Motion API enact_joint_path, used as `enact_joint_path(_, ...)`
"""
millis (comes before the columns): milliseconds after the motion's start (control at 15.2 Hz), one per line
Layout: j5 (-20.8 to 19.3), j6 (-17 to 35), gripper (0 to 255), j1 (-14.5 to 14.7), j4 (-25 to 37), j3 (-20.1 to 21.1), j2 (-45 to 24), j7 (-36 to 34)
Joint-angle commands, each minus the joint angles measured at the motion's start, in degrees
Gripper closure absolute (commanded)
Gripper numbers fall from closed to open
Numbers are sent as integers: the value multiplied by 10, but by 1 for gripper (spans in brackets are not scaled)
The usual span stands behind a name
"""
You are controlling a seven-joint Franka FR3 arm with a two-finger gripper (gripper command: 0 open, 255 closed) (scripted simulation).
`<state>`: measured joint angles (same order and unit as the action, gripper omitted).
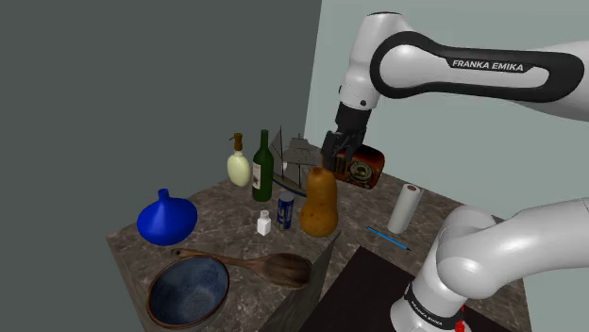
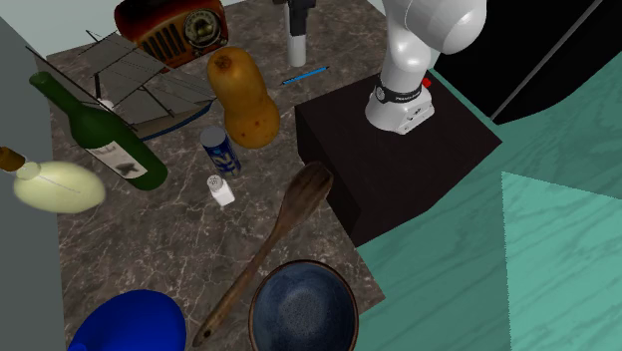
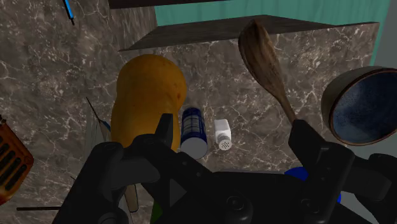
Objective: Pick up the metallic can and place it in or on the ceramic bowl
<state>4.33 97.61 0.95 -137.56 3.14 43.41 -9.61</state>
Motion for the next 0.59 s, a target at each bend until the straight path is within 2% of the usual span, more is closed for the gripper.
enact_joint_path(0,0,0,0,0,0,0,0,0)
enact_joint_path(528,-18,141,0,-8,-17,-7,-139,32)
